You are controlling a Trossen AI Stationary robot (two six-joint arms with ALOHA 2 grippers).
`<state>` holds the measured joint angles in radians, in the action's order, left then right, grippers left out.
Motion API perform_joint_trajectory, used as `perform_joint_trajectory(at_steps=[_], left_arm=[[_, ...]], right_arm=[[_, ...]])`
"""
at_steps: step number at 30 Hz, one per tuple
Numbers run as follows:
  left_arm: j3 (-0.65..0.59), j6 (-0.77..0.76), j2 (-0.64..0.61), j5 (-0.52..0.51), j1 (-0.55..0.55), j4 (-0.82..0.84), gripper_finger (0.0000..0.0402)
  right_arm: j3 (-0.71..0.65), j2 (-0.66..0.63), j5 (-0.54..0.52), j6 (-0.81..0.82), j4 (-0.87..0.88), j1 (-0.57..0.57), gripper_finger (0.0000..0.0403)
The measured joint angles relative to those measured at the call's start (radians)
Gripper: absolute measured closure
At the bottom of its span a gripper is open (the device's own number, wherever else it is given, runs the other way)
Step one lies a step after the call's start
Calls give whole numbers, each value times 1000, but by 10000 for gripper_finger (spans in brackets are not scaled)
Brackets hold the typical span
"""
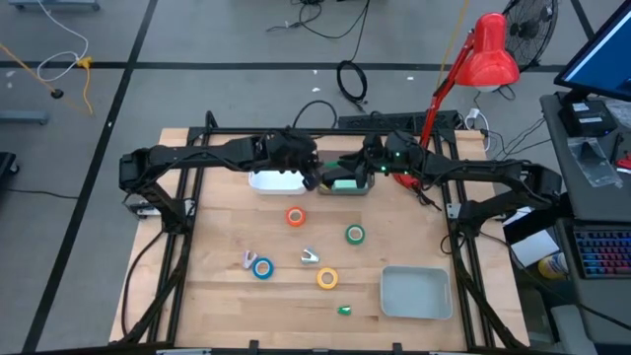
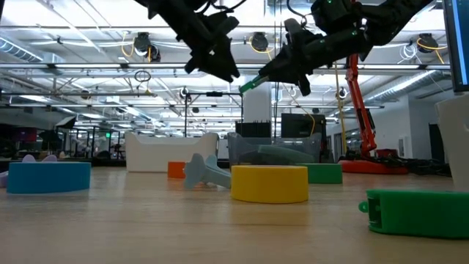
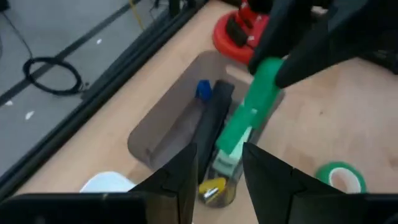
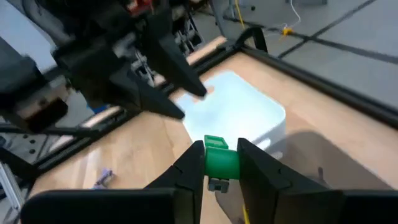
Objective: Pick and place Stapler, Stapler remover, tape
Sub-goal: Put the green stapler into the black bin
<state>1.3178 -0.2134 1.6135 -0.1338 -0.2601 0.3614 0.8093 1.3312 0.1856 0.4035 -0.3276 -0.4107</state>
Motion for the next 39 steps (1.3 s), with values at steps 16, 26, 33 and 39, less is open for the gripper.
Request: perform_joint_trajectory(at_steps=[16, 26, 33, 39], left_arm=[[0, -17, 1, 33, -24, -15, 273], [0, -31, 2, 54, -23, -72, 273], [0, -32, 2, 69, -20, -105, 273], [0, -78, 2, 90, -9, -26, 273]], right_arm=[[0, 0, 26, 45, -82, 0, 336], [0, 0, 36, 60, -147, 1, 336], [0, -1, 29, 64, -151, 1, 336], [0, 0, 16, 64, -160, 0, 336]])
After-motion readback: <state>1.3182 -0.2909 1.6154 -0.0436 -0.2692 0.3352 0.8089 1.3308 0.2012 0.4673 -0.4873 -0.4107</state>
